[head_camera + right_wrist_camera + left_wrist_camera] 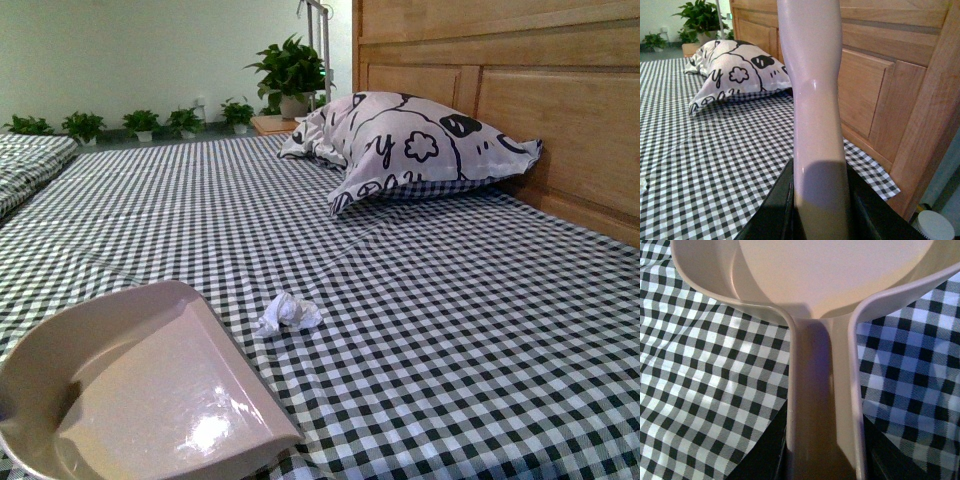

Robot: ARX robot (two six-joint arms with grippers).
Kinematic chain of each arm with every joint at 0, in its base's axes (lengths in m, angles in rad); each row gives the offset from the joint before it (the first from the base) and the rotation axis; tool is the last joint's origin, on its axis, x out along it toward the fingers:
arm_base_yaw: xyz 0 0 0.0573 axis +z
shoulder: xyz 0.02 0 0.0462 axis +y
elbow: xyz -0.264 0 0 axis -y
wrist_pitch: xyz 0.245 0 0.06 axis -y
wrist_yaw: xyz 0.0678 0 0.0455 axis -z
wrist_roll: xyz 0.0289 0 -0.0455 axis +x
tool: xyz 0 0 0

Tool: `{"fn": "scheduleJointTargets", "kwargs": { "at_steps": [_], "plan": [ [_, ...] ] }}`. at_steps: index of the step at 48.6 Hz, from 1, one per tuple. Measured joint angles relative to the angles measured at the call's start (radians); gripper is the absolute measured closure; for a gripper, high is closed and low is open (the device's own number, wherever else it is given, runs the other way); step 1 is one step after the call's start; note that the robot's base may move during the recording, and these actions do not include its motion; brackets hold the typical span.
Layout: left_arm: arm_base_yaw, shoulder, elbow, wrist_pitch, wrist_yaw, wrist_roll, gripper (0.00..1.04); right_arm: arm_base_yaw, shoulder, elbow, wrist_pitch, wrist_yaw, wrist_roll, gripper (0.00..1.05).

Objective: Clean up trash

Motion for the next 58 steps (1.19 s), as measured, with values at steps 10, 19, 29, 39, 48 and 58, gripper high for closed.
{"fn": "scheduleJointTargets", "kwargs": {
  "at_steps": [10,19,29,39,48,58],
  "plan": [
    [-0.010,0.039,0.049,-0.029,-0.024,0.006,0.78,0.000,0.000,0.000,0.000,0.000,0.000,0.84],
    [-0.010,0.077,0.084,-0.083,-0.076,0.028,0.78,0.000,0.000,0.000,0.000,0.000,0.000,0.84],
    [-0.010,0.082,0.090,-0.083,-0.079,0.031,0.78,0.000,0.000,0.000,0.000,0.000,0.000,0.84],
    [-0.010,0.082,0.090,-0.083,-0.080,0.031,0.78,0.000,0.000,0.000,0.000,0.000,0.000,0.84],
    [-0.010,0.082,0.091,-0.083,-0.082,0.032,0.78,-0.135,0.203,0.168,-0.320,-0.383,0.010,0.84],
    [-0.010,0.082,0.091,-0.083,-0.082,0.032,0.78,-0.193,0.634,0.301,-0.122,-0.539,-0.084,0.84]
  ]
}}
